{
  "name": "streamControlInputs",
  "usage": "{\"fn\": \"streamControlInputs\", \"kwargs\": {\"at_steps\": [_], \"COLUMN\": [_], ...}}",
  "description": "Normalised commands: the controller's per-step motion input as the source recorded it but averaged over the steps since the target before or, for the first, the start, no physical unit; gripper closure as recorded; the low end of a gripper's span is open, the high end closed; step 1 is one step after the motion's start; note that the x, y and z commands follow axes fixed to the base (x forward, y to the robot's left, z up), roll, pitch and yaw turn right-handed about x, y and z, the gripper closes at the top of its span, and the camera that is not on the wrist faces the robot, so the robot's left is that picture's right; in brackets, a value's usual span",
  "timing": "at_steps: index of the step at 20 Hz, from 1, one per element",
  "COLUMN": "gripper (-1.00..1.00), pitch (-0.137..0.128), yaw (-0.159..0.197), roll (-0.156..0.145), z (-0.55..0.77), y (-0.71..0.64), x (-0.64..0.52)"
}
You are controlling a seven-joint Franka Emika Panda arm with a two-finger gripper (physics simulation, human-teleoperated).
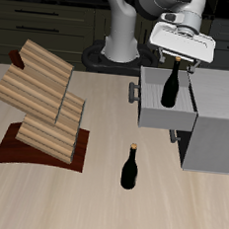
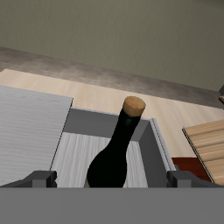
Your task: Place the wine bottle from the drawer onto the top layer of the wine rack
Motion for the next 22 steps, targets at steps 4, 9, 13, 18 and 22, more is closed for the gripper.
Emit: {"fn": "streamControlInputs", "kwargs": {"at_steps": [4, 9, 13, 18, 22], "gripper": [-1.0, -1.0, -1.0, -1.0, -1.0], "pitch": [0.046, 0.043, 0.003, -0.006, 0.009], "yaw": [-0.075, -0.015, 0.008, -0.058, -0.052], "roll": [-0.057, 0.006, 0.019, -0.057, -0.049], "z": [-0.11, -0.1, 0.0, 0.06, 0.02], "y": [-0.16, 0.05, 0.04, -0.07, -0.07], "x": [0.09, 0.02, 0.01, 0.06, 0.1]}}
